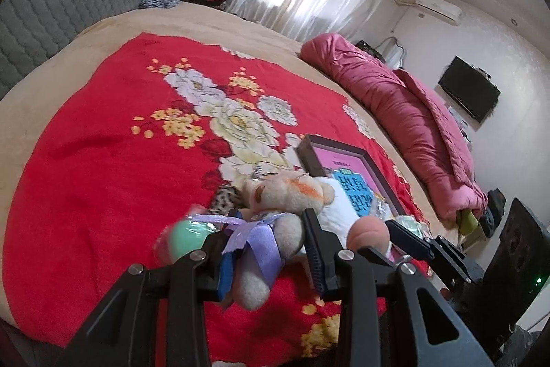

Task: Organize soft objects
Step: 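Lift the teddy bear with the left gripper while the right lifts the pink sponge, then carry the teddy bear in the left gripper while the right carries the sponge over the tray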

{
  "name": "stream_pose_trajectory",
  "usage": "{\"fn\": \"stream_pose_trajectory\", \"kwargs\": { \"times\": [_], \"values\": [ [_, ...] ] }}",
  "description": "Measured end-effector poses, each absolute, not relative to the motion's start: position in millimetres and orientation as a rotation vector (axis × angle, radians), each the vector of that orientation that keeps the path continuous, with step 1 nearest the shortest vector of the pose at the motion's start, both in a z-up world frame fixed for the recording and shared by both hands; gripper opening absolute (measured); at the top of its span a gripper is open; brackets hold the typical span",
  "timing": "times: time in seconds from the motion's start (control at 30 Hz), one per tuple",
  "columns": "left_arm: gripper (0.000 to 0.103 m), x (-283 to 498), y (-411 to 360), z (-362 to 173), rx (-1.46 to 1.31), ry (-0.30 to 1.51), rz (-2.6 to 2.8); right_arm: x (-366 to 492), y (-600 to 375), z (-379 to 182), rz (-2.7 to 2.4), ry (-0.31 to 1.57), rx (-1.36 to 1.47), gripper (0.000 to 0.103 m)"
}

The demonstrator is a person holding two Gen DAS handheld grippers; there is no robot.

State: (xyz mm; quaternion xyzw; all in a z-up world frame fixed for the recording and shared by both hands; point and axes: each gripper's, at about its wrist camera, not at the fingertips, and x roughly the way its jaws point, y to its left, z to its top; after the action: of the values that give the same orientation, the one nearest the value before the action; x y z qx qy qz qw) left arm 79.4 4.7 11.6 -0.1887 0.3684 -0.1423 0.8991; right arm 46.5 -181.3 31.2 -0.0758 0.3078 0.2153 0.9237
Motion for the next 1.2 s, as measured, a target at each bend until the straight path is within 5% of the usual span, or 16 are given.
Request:
{"fn": "stream_pose_trajectory", "kwargs": {
  "times": [0.57,1.2],
  "values": [
    [0.036,68,-93,27,-0.289,0.785,-0.413,32,-288,60,0.205,0.514,0.014,0.052],
    [0.036,81,-199,-12,-0.124,0.929,-0.543,39,-387,29,-0.018,0.583,0.146,0.052]
  ]
}}
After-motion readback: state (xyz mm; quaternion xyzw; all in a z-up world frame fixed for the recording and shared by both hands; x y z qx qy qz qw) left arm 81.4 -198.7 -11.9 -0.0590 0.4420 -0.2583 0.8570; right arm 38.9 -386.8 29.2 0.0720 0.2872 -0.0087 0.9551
